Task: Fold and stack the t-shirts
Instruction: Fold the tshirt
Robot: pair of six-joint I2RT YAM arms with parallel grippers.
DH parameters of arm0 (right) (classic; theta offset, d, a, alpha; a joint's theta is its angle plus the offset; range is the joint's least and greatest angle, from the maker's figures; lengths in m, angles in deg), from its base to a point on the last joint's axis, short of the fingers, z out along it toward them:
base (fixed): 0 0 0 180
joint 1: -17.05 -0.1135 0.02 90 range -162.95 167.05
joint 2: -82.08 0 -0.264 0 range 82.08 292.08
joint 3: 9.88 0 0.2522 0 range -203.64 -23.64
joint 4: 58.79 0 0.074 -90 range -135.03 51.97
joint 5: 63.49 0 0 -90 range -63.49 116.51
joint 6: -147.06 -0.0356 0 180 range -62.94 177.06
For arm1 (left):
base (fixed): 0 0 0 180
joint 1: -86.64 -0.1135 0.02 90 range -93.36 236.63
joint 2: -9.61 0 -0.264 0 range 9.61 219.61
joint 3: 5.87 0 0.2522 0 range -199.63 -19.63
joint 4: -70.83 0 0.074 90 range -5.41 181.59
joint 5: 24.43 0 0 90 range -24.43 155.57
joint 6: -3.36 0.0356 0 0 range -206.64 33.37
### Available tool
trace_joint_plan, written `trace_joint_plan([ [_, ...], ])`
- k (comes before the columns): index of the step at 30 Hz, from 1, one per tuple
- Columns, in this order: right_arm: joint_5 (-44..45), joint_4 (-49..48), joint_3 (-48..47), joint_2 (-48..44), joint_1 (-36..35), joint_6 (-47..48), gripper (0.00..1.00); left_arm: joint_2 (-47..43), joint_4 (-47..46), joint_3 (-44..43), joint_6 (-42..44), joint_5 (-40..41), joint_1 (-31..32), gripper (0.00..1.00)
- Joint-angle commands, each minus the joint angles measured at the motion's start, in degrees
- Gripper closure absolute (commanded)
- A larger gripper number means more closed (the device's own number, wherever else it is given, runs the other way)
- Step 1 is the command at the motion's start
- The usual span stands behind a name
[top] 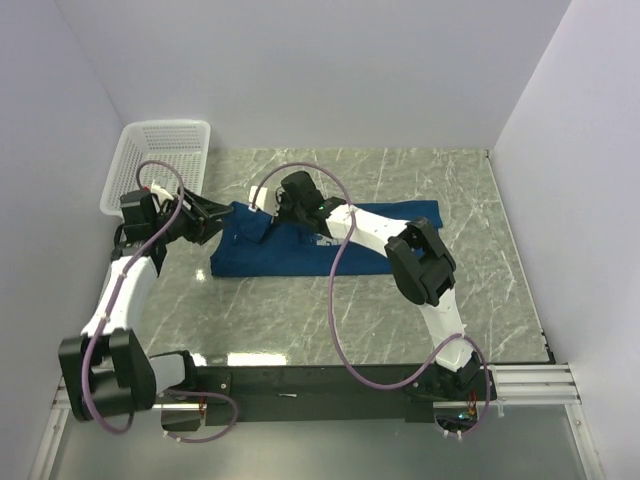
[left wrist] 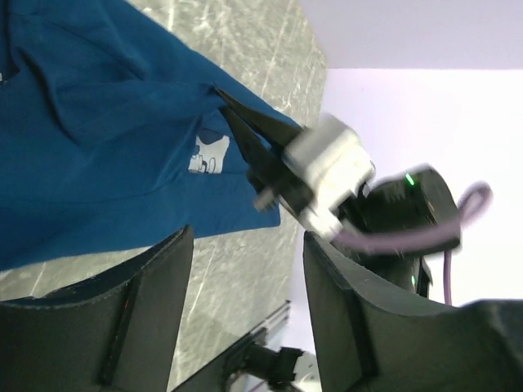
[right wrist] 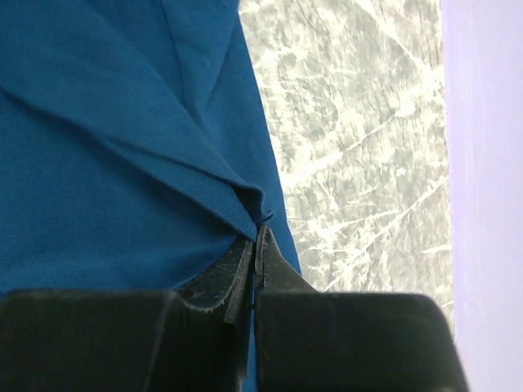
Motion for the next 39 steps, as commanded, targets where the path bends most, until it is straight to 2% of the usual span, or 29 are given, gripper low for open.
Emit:
trace_joint_plan([
  [1, 1.9, -1.9, -2.6, 1.1, 0.4, -2.0, 1.00, -5.6, 5.8, -0.3, 5.7, 1.7, -0.4, 0.38],
  [4, 3.4, -1.8, -3.1, 1.9, 0.4, -2.6, 0.96, -9.3, 9.3, -0.3, 7.7, 2.4, -0.8, 0.38],
  [7, 5.2, -1.4, -4.1, 2.8, 0.7, -3.9, 0.75, -12.1, 11.8, -0.7, 9.8, 3.5, -1.0, 0.38],
  [8, 5.9, -1.1, -4.5, 3.1, 0.7, -4.9, 0.60, -13.3, 13.7, -1.0, 10.2, 3.7, -1.2, 0.37],
  [12, 8.4, 3.6, -10.0, 4.8, 1.3, -10.3, 0.45, -16.5, 18.0, -2.0, 12.7, 4.7, -1.6, 0.37],
  [14, 4.8, 6.4, -12.0, 4.6, 2.5, -13.8, 0.37, -18.5, 19.7, -2.8, 14.4, 5.4, -1.8, 0.37],
  [19, -4.0, 13.4, -14.3, 2.2, 3.5, -14.7, 0.34, -22.0, 27.5, -5.4, 19.1, 8.7, -1.7, 0.36],
  [20, -11.6, 15.8, -14.4, 1.8, 3.6, -10.7, 0.34, -23.2, 28.1, -5.5, 19.5, 9.7, -1.8, 0.36],
  [22, -19.4, 23.5, -13.5, 0.7, 3.3, -4.0, 0.35, -24.9, 29.0, -5.5, 20.6, 11.0, -1.7, 0.36],
  [23, -27.5, 26.8, -13.2, 0.5, 3.1, 4.9, 0.36, -26.2, 29.3, -5.4, 20.8, 12.5, -1.7, 0.35],
  [24, -29.1, 31.3, -12.2, 0.3, 2.3, 8.8, 0.36, -26.5, 29.9, -5.4, 21.1, 13.0, -1.8, 0.35],
  [27, -26.2, 30.0, -8.8, 0.2, -0.6, 14.0, 0.38, -27.5, 31.3, -5.5, 21.1, 14.6, -1.8, 0.35],
  [29, -23.3, 26.7, -8.2, 0.7, -2.1, 11.9, 0.39, -27.9, 31.5, -5.2, 20.8, 15.1, -1.8, 0.35],
  [33, -14.5, 20.0, -13.1, 5.2, -5.0, 4.9, 0.41, -28.2, 31.9, -5.7, 20.7, 16.1, -1.9, 0.35],
  [39, -10.2, 17.6, -19.0, 9.8, -6.5, -0.5, 0.41, -28.2, 32.1, -6.2, 20.8, 16.5, -1.9, 0.35],
])
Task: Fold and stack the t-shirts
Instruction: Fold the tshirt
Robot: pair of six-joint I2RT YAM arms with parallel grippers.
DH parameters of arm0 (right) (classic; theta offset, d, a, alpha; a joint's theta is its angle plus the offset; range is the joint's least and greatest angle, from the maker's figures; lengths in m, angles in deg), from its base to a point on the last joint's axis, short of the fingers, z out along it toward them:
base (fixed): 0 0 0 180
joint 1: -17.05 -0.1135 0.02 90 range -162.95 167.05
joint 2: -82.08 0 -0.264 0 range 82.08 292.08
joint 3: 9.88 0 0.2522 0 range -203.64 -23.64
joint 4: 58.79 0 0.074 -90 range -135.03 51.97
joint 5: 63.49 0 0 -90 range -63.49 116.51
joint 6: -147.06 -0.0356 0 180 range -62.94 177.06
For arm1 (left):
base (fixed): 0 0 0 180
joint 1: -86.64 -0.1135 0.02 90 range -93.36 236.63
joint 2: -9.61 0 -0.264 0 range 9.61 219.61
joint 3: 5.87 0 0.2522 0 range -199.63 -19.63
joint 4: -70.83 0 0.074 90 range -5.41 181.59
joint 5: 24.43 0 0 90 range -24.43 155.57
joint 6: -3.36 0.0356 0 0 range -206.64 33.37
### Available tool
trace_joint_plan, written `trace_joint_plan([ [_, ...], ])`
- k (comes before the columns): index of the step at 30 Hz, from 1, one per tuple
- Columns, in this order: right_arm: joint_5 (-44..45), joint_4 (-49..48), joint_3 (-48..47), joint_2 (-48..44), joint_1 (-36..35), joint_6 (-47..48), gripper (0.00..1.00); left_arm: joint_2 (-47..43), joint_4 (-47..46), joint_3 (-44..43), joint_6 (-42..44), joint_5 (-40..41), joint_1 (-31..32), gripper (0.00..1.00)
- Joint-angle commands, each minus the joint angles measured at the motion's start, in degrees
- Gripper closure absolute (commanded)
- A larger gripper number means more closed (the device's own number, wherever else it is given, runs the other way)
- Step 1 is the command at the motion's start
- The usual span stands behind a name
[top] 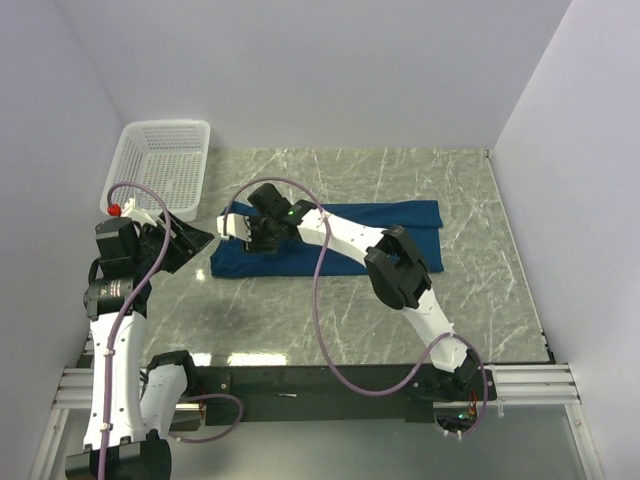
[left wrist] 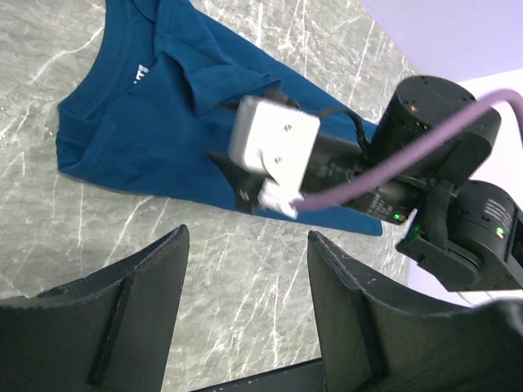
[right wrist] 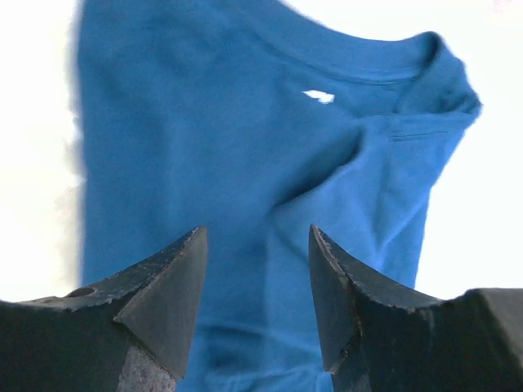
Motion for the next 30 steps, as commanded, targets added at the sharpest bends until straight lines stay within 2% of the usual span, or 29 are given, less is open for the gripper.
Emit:
trace_joint_plan([
  [1, 5.3, -3.0, -4.6, 3.0, 0.5, -4.2, 0.41, -0.8, -0.5, -2.1, 1.1, 0.6, -0.4, 0.35],
  [15, 10.9, -7.9, -6.6, 7.1, 0.0, -12.0, 0.46, -1.5, -1.5, -0.7, 0.5, -0.4, -0.4, 0.35],
  [21, 12.3, -9.0, -7.1, 7.7, 0.1, -12.9, 0.57, -1.4, -1.4, -0.6, 0.4, -0.9, -0.3, 0.35],
  [25, 13.1, -9.8, -7.6, 7.9, 0.1, -13.5, 0.70, -1.4, -1.6, -0.4, 0.3, -1.0, -0.3, 0.35],
  [30, 15.1, -11.3, -8.4, 8.5, 0.2, -14.4, 0.80, -1.3, -1.6, -0.3, 0.4, -1.1, -0.4, 0.35],
])
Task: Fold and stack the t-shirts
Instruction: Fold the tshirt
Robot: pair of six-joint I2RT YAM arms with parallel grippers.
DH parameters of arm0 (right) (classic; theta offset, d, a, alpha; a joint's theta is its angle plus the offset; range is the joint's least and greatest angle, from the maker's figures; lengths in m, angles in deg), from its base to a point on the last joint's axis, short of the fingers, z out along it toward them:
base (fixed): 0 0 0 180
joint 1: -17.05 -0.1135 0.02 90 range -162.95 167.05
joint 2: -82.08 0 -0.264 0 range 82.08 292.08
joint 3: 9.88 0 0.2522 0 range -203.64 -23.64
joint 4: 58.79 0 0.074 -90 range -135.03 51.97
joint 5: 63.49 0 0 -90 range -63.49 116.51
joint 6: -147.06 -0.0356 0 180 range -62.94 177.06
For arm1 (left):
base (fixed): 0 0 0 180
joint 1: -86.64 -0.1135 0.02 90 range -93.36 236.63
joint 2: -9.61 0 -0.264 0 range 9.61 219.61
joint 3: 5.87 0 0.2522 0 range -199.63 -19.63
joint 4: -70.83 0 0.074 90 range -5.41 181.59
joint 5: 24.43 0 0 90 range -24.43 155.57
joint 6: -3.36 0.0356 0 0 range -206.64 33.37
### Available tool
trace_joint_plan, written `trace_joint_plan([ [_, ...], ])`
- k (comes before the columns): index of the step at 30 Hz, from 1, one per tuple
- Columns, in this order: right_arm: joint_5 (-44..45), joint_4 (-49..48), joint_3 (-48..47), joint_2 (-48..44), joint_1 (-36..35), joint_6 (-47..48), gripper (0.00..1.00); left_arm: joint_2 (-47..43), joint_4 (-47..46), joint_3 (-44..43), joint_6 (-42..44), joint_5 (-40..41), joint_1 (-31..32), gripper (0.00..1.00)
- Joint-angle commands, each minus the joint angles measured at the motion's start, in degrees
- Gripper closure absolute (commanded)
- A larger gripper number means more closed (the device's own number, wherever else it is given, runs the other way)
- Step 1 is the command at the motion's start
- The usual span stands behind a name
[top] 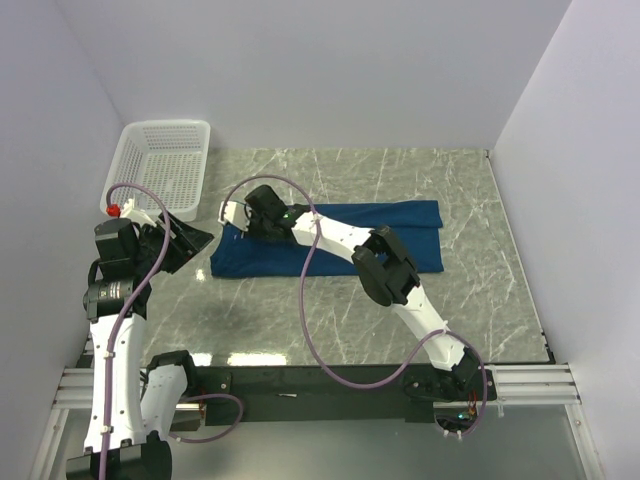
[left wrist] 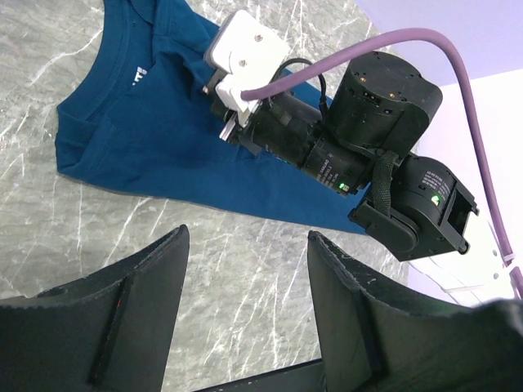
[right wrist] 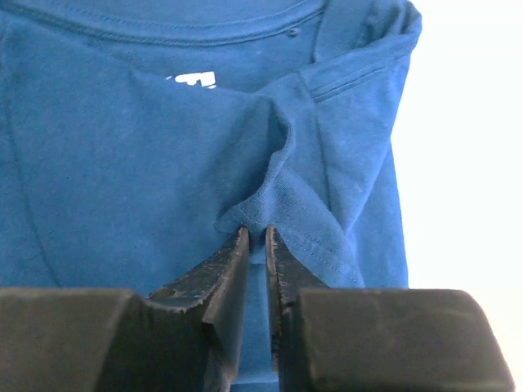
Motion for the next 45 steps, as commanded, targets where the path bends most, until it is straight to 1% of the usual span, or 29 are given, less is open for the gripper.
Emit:
trace_joint_plan([
  [1, 2.3, -3.6, -3.3, 0.7, 0.1, -1.8, 0.82, -0.6, -1.6, -0.4, 0.3, -1.1, -0.2, 0.35],
  [5, 3.7, -6.0, -4.2, 1.4, 0.5, -2.1, 0.90, -0.2, -1.6, -0.6, 0.3, -1.2, -0.2, 0.35],
  [7, 8.1, -8.1, -4.3, 1.7, 0.6, -2.8, 0.97, 0.1, -1.7, -0.8, 0.4, -1.4, -0.2, 0.35],
  [8, 9.7, -9.4, -4.0, 1.9, 0.6, -3.2, 0.97, 0.3, -1.6, -0.8, 0.4, -1.4, -0.2, 0.35],
  [9, 14.0, -12.9, -3.8, 2.2, 0.6, -3.6, 0.94, 0.4, -1.7, -1.0, 0.3, -1.6, -0.2, 0.35],
  [10, 16.1, -14.7, -3.7, 2.3, 0.6, -4.0, 0.86, 0.8, -1.6, -1.2, 0.4, -1.6, -0.2, 0.35],
  [11, 18.3, -16.7, -3.1, 2.3, 0.6, -4.4, 0.83, 0.9, -1.6, -1.3, 0.3, -1.5, -0.2, 0.35],
  [12, 21.0, -21.4, -2.6, 2.6, 0.6, -4.6, 0.79, 1.1, -1.6, -1.5, 0.2, -1.6, -0.3, 0.35],
  [13, 25.4, -23.8, -2.1, 2.6, 0.6, -4.7, 0.62, 1.2, -1.7, -1.5, 0.1, -1.6, -0.3, 0.35],
  [14, 27.4, -27.6, -1.2, 2.5, 0.6, -4.4, 0.55, 1.4, -1.8, -1.6, 0.0, -1.7, -0.2, 0.35],
  [15, 29.1, -29.5, -0.7, 2.5, 0.7, -3.7, 0.38, 1.5, -2.1, -1.6, -0.1, -1.8, -0.3, 0.35],
  [16, 31.1, -30.7, -0.2, 2.5, 0.8, -3.6, 0.33, 1.4, -2.2, -1.5, -0.2, -1.9, -0.2, 0.35],
  [19, 29.4, -29.7, -0.4, 1.5, 1.3, -4.7, 0.29, 1.2, -2.8, -0.9, -0.7, -2.3, -0.2, 0.35],
  [20, 28.6, -27.1, -0.6, 0.7, 1.7, -5.2, 0.29, 1.1, -2.7, -0.8, -0.9, -2.4, -0.2, 0.36],
  [21, 27.3, -25.2, -0.9, 0.2, 1.9, -6.6, 0.25, 1.0, -2.7, -0.5, -1.0, -2.5, -0.2, 0.36],
  [22, 25.1, -22.3, -1.8, -0.4, 2.0, -6.4, 0.24, 0.9, -2.6, -0.5, -0.8, -2.5, -0.4, 0.36],
  [23, 18.3, -15.3, -2.3, -1.6, 2.1, -6.1, 0.23, 0.9, -2.6, -0.3, -0.7, -2.5, -0.2, 0.36],
  [24, 12.4, -10.0, -2.9, -2.2, 2.3, -2.7, 0.22, 0.7, -2.6, -0.1, -0.7, -2.5, -0.2, 0.36],
  [25, 7.2, -5.5, -3.5, -3.0, 2.3, -0.5, 0.27, 0.6, -2.7, -0.1, -0.7, -2.6, -0.3, 0.36],
  [26, -0.8, -1.0, -3.1, -4.2, 2.4, 0.6, 0.32, 0.6, -2.8, 0.0, -0.7, -2.9, -0.2, 0.36],
  [27, -4.4, 1.4, -3.2, -4.7, 2.5, 3.1, 0.48, 0.4, -2.8, 0.2, -0.7, -3.1, -0.2, 0.36],
  [30, -10.7, 5.3, -4.2, -4.3, 2.4, 3.8, 0.84, 0.3, -2.9, 0.4, -0.7, -3.2, -0.3, 0.36],
  [32, -10.8, 7.3, -7.6, -1.4, 2.5, 3.7, 0.93, 0.2, -2.6, 0.3, -0.6, -3.3, -0.2, 0.36],
  [34, -8.8, 6.8, -8.6, 0.0, 2.3, 3.2, 0.94, 0.2, -2.3, 0.3, -0.4, -3.3, -0.2, 0.36],
  [36, -3.6, 1.1, -7.4, 0.5, 2.4, 0.7, 0.92, 0.3, -1.9, 0.3, 0.0, -3.0, -0.3, 0.36],
  [37, 1.5, -0.9, -7.7, 0.7, 2.4, -1.0, 0.91, 0.2, -1.9, 0.3, 0.1, -3.0, -0.3, 0.36],
  [39, 1.3, -1.3, -9.0, 1.5, 3.0, -2.5, 0.90, 0.2, -2.3, 0.7, 0.1, -3.2, -0.3, 0.36],
  [40, -1.0, -1.3, -8.7, 1.0, 3.4, -2.6, 0.90, 0.1, -2.7, 0.9, -0.1, -3.2, -0.3, 0.36],
  [45, -6.6, 1.9, -9.1, 1.3, 3.6, -0.6, 0.94, 0.4, -3.3, 1.1, -0.8, -3.8, -0.2, 0.36],
])
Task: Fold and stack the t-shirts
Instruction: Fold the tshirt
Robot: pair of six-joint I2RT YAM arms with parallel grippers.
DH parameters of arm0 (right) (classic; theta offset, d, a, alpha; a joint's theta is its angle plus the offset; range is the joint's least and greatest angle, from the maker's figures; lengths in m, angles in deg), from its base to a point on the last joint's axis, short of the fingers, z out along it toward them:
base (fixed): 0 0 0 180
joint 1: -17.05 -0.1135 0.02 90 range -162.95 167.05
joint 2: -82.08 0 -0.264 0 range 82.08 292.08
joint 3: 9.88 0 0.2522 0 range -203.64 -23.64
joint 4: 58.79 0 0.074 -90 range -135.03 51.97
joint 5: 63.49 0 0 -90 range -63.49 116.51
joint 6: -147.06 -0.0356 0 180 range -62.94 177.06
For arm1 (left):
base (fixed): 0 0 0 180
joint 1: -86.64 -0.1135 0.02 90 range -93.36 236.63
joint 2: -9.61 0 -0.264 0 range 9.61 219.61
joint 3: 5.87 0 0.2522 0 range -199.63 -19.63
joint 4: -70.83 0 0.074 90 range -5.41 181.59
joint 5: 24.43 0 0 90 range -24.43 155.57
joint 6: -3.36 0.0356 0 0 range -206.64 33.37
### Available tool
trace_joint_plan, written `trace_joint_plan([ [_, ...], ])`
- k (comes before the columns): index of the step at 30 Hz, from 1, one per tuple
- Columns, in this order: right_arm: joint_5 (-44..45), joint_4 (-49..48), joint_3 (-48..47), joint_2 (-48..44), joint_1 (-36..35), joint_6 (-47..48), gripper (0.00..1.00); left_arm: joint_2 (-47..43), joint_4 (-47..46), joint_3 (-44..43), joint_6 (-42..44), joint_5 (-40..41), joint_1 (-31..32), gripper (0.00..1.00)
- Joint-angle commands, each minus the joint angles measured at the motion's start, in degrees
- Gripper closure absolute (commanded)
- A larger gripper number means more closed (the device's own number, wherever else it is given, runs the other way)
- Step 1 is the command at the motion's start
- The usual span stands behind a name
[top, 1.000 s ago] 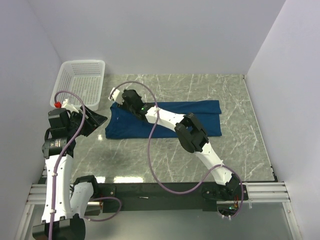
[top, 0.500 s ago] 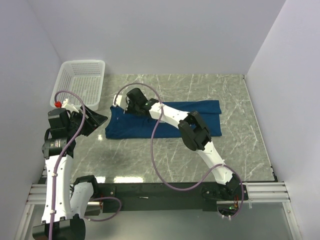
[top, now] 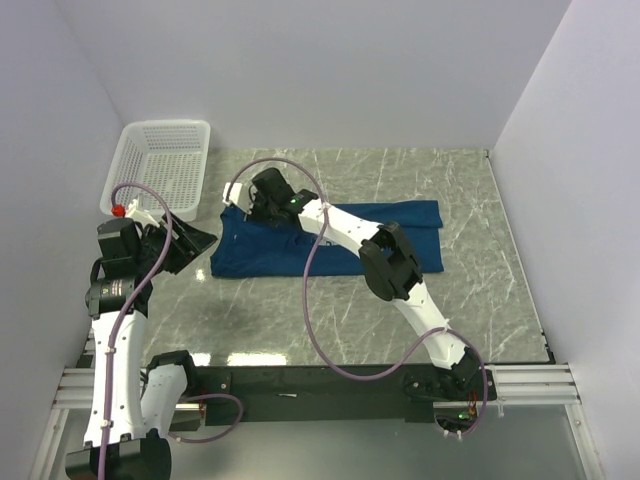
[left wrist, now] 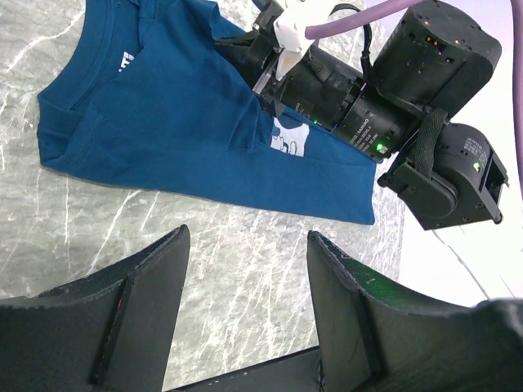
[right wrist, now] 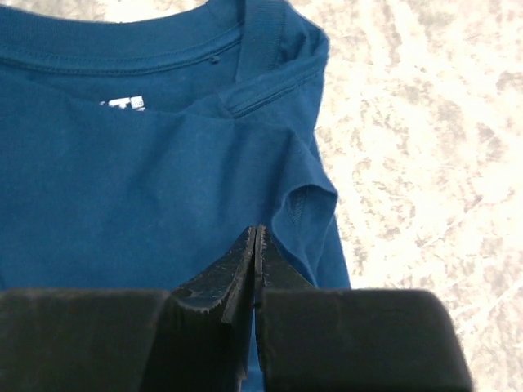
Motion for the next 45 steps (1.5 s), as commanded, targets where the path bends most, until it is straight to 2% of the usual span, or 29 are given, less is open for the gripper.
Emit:
trace_joint_plan([
  [1, -3.9, 1.6, -4.1, 1.2, 0.2, 0.2, 0.95, -0.5, -2.4, -0.1, -0.5, -1.3, -0.2, 0.36],
  [5, -5.6, 4.8, -4.8, 1.4, -0.7, 2.4, 0.96, -0.8, -2.6, 0.4, -0.7, -1.4, -0.2, 0.36],
  [10, -1.7, 2.8, -5.9, 2.6, -1.2, 1.9, 0.96, -0.9, -3.3, 1.5, -1.3, -2.1, -0.3, 0.36],
  [16, 10.5, -4.7, -5.1, 5.5, -2.3, 4.7, 0.96, -0.8, -3.9, 2.2, -1.7, -2.8, -0.3, 0.36],
  [22, 17.4, -12.1, -5.5, 9.0, -2.1, 8.0, 0.97, -0.8, -4.5, 4.2, -2.6, -3.2, -0.2, 0.36],
  [26, 26.3, -22.1, -4.6, 9.6, -1.4, 8.6, 0.99, -0.7, -5.8, 5.9, -3.7, -3.6, -0.2, 0.36],
  [30, 28.9, -25.4, -4.2, 7.8, 0.5, 7.8, 0.98, -0.5, -6.1, 6.3, -4.4, -4.1, -0.3, 0.36],
  [32, 29.3, -25.2, -3.7, 6.3, 1.5, 6.9, 0.94, -0.5, -6.7, 7.2, -4.9, -4.6, -0.2, 0.36],
  [35, 25.5, -17.7, -2.5, 1.3, 3.6, 4.2, 0.88, -1.0, -9.1, 10.3, -7.0, -6.8, -0.2, 0.36],
  [37, 15.6, -11.1, 1.7, -5.7, 4.7, 4.1, 0.82, -1.7, -10.9, 12.7, -9.8, -8.0, -0.2, 0.35],
  [38, 10.6, -3.1, 4.6, -9.1, 5.1, 6.8, 0.75, -2.1, -12.6, 15.2, -10.8, -8.6, -0.2, 0.35],
  [39, 4.3, 0.5, 12.1, -12.7, 5.6, 8.3, 0.73, -2.6, -13.2, 16.3, -11.7, -9.6, -0.2, 0.35],
  [40, -6.5, 3.5, 16.7, -20.6, 6.6, 10.5, 0.70, -2.8, -14.0, 17.5, -13.5, -9.8, -0.1, 0.36],
  [41, -11.4, 7.3, 21.7, -24.8, 7.2, 14.2, 0.66, -2.9, -14.6, 19.3, -14.2, -9.9, 0.1, 0.36],
  [42, -14.2, 8.7, 30.4, -32.2, 7.6, 15.9, 0.65, -2.9, -14.9, 20.1, -14.7, -9.1, 0.3, 0.36],
  [43, -18.4, 12.4, 34.3, -35.7, 8.5, 19.4, 0.64, -2.8, -14.8, 21.1, -15.5, -7.9, 1.0, 0.38],
  [45, -20.3, 17.7, 44.1, -43.7, 9.1, 23.8, 0.59, -2.4, -14.3, 21.9, -16.6, -3.3, 2.3, 0.38],
])
